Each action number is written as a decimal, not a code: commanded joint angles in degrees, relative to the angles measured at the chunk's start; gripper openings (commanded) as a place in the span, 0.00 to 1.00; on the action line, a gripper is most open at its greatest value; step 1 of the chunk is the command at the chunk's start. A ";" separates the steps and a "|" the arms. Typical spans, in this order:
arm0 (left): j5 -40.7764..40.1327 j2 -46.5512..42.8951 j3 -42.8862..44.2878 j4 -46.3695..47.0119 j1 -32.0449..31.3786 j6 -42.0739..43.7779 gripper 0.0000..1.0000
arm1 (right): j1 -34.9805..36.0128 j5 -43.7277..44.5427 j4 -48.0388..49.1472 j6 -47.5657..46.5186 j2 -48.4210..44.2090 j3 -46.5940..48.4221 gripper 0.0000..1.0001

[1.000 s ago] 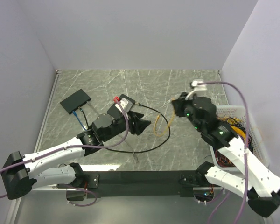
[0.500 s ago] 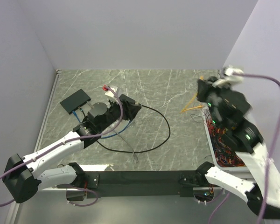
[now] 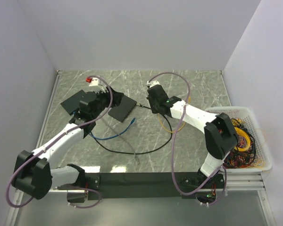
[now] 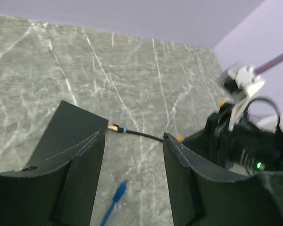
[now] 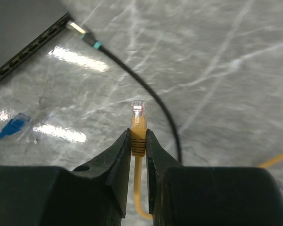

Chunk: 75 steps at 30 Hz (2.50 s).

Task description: Insert the plug into the switch port

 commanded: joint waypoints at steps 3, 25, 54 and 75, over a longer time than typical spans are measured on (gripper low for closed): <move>7.06 5.08 -2.17 10.04 8.84 -4.64 0.57 | 0.21 -11.23 9.87 2.18 1.88 -0.46 0.00; 26.92 39.36 -1.83 45.47 17.83 -8.61 0.68 | 2.40 -26.56 22.97 2.71 16.65 -0.56 0.00; 32.12 45.87 0.99 48.11 18.09 -7.55 0.65 | 3.90 -17.85 24.82 -0.01 21.30 6.20 0.00; 33.17 47.54 8.19 32.29 18.62 -7.29 0.64 | 5.39 -22.77 26.05 -0.45 21.92 7.18 0.00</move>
